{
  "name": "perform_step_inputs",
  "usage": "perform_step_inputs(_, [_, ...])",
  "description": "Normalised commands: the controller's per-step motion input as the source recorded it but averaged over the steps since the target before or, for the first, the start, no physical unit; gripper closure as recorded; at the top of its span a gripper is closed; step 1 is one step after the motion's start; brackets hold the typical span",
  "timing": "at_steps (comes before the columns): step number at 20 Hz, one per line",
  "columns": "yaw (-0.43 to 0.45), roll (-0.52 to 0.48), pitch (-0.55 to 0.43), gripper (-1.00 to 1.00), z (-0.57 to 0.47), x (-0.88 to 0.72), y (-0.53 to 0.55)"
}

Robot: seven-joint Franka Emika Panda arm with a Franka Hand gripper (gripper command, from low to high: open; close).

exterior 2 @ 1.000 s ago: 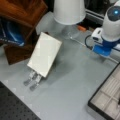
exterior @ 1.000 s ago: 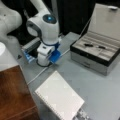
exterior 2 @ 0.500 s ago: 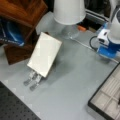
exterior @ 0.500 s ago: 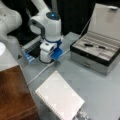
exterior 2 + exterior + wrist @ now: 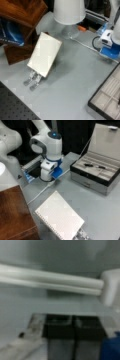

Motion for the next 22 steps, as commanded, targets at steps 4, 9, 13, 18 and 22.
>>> perform_step_inputs(4, [-0.014,0.155,-0.519,1.00,-0.11,-1.00,-0.42])
perform_step_inputs(9, [-0.012,0.197,-0.526,1.00,-0.17,-0.90,-0.34])
perform_step_inputs(13, [-0.004,0.230,-0.504,1.00,-0.21,-0.80,-0.32])
perform_step_inputs(18, [0.019,0.277,-0.451,1.00,-0.11,-0.78,-0.35])
perform_step_inputs(22, [0.038,0.362,-0.417,1.00,0.02,-0.76,-0.39])
